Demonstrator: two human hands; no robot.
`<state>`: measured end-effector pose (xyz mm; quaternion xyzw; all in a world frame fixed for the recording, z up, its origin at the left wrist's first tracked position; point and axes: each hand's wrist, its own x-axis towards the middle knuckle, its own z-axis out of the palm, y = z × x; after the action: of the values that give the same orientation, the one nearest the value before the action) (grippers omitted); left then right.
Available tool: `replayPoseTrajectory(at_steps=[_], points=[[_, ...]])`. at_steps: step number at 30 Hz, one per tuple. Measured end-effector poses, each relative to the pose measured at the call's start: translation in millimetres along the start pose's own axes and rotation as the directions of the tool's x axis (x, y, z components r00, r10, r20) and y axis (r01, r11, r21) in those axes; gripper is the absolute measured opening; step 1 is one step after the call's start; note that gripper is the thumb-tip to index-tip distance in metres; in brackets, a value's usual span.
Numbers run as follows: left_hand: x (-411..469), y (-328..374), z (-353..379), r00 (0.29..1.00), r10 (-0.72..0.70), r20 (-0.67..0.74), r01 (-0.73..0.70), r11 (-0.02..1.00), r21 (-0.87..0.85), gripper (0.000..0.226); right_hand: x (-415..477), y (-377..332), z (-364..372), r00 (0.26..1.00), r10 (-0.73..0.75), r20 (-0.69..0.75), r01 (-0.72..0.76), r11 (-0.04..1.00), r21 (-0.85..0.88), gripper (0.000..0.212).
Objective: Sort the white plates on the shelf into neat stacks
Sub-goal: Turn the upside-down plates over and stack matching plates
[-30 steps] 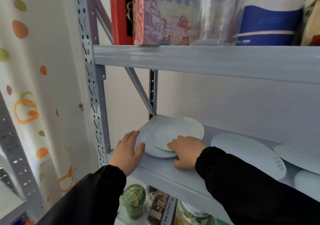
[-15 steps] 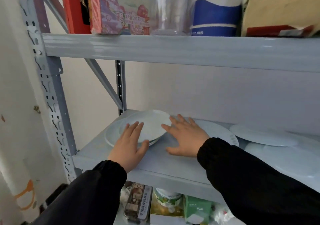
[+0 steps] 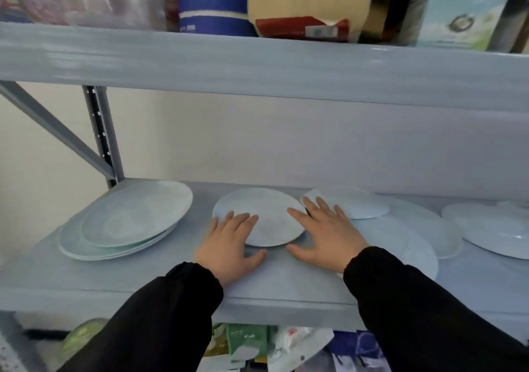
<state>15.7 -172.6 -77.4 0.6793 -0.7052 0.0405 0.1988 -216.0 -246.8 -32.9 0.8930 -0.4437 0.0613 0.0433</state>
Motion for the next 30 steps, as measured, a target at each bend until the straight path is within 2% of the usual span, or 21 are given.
replayPoseTrajectory(at_steps=[4,9,12,16,21,24,26,30], points=[[7,-3,9,0.997,-0.071,0.017,0.071,0.997,0.003,0.084,-7,9,13,0.998,-0.056,-0.037,0.057,0.998,0.026,0.085],[6,-11,14,0.997,-0.073,-0.040,0.069,0.993,-0.094,0.063,-9,8,18,0.983,-0.168,-0.071,0.172,0.984,0.046,0.082],[4,-6,10,0.997,-0.067,-0.031,0.063,0.992,-0.109,0.056,-9,9,20,0.981,-0.183,-0.060,0.187,0.980,0.068,0.080],[1,0,5,0.998,-0.063,-0.024,0.060,0.992,-0.110,0.033,-8,11,22,0.977,-0.200,-0.075,0.207,0.973,0.103,0.082],[-2,6,2,0.999,-0.035,0.009,0.035,0.996,-0.078,0.040,-8,10,26,0.972,-0.220,-0.081,0.230,0.962,0.147,0.082],[-2,6,2,1.000,-0.023,0.008,0.023,0.999,-0.045,0.034,-8,9,27,0.970,-0.230,-0.081,0.239,0.961,0.136,0.081],[-2,6,2,1.000,0.000,-0.026,0.000,1.000,-0.019,0.034,-8,9,27,0.973,-0.217,-0.079,0.226,0.964,0.138,0.080],[-3,5,3,0.980,0.142,-0.142,-0.128,0.986,0.103,0.037,-8,7,29,0.979,-0.176,-0.100,0.190,0.970,0.153,0.079]])
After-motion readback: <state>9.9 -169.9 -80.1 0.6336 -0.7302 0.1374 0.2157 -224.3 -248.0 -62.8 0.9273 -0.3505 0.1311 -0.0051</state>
